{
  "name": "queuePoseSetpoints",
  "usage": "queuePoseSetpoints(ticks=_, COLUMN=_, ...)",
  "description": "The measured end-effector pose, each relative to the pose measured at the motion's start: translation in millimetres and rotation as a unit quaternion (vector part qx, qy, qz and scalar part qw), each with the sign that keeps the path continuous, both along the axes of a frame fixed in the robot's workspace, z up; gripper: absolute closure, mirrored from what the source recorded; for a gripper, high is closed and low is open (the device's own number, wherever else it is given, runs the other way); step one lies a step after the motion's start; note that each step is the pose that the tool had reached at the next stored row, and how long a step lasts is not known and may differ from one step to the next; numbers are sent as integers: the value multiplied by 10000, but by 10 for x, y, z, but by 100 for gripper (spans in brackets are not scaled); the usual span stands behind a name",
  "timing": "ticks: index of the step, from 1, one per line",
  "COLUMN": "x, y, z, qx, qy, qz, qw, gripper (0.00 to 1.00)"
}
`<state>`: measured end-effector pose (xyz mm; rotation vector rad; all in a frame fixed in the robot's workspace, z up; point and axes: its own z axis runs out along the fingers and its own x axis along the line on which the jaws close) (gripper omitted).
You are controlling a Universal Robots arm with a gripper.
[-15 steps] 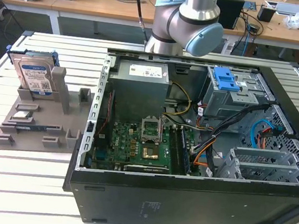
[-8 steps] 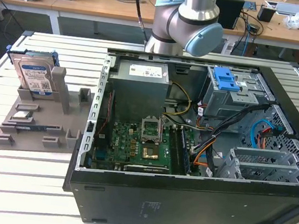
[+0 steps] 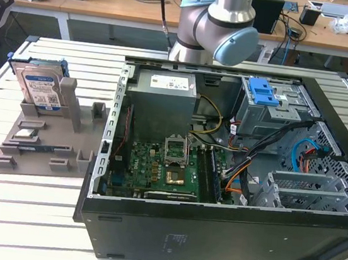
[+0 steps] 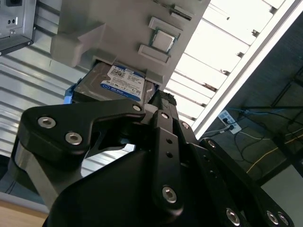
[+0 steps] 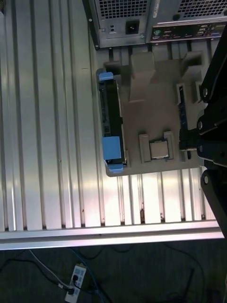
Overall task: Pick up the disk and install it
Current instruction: 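Reach for the disk, then pick up the disk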
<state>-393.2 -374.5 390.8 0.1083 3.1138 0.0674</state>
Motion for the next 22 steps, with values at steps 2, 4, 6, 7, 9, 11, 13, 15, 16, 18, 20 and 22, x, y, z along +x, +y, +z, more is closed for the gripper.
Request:
queuePoseSetpoints(ticks=2, x=5, y=27, z=-1, qx=0, qy=0, qz=2, qw=10000, gripper=89)
queuePoseSetpoints(ticks=4, x=5, y=34, z=-1, qx=0, qy=0, qz=3, qw=10000, gripper=89)
queuePoseSetpoints(ticks=6, x=5, y=35, z=-1, qx=0, qy=1, qz=2, qw=10000, gripper=89)
queuePoseSetpoints(ticks=7, x=5, y=35, z=-1, qx=0, qy=1, qz=2, qw=10000, gripper=89)
queuePoseSetpoints(ticks=9, x=5, y=36, z=-1, qx=0, qy=0, qz=2, qw=10000, gripper=89)
queuePoseSetpoints(ticks=11, x=5, y=36, z=-1, qx=0, qy=0, qz=2, qw=10000, gripper=89)
queuePoseSetpoints(ticks=13, x=5, y=37, z=-1, qx=0, qy=0, qz=2, qw=10000, gripper=89)
queuePoseSetpoints(ticks=15, x=5, y=38, z=-1, qx=0, qy=0, qz=2, qw=10000, gripper=83)
queuePoseSetpoints(ticks=16, x=5, y=38, z=-1, qx=0, qy=0, qz=2, qw=10000, gripper=76)
queuePoseSetpoints(ticks=18, x=5, y=39, z=-1, qx=0, qy=0, qz=2, qw=10000, gripper=64)
queuePoseSetpoints(ticks=20, x=5, y=39, z=-1, qx=0, qy=0, qz=2, qw=10000, gripper=58)
queuePoseSetpoints(ticks=22, x=5, y=40, z=-1, qx=-2, qy=0, qz=9, qw=10000, gripper=46)
